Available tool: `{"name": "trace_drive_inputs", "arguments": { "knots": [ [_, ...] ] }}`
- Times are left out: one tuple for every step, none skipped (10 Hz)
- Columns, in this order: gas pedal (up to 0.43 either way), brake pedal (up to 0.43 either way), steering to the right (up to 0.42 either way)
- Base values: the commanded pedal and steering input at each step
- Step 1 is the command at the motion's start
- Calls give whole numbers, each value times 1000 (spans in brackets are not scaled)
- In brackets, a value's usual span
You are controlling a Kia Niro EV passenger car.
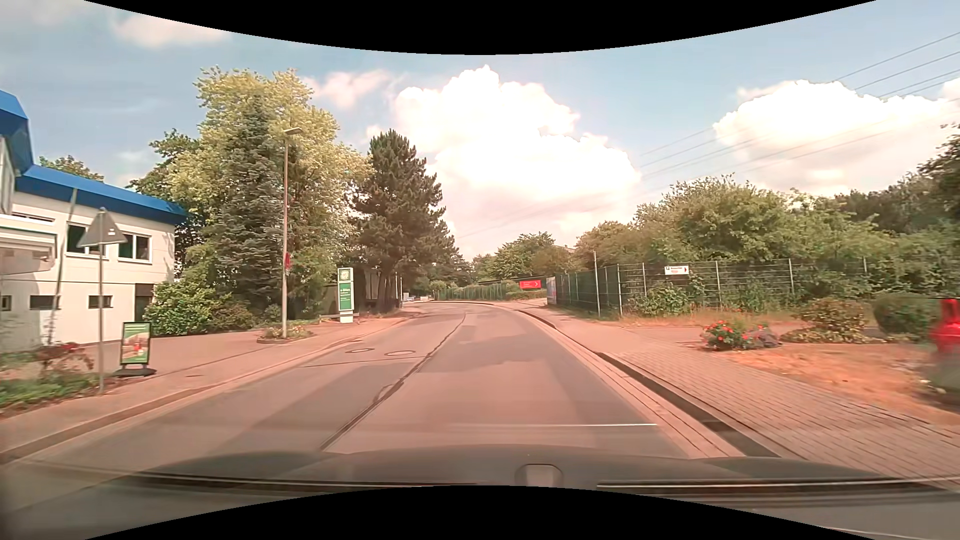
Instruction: Follow the waypoints while adhering to traffic rules and regulations
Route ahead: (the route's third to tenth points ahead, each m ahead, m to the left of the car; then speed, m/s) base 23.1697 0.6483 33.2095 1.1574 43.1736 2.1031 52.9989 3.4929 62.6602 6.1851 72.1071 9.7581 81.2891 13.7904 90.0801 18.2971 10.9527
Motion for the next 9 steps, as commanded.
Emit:
{"name": "trace_drive_inputs", "arguments": {
  "knots": [
    [130, 0, -4],
    [118, 0, -4],
    [98, 0, -5],
    [98, 0, -5],
    [98, 0, -5],
    [98, 0, -5],
    [110, 0, -6],
    [110, 0, -7],
    [110, 0, -6]
  ]
}}
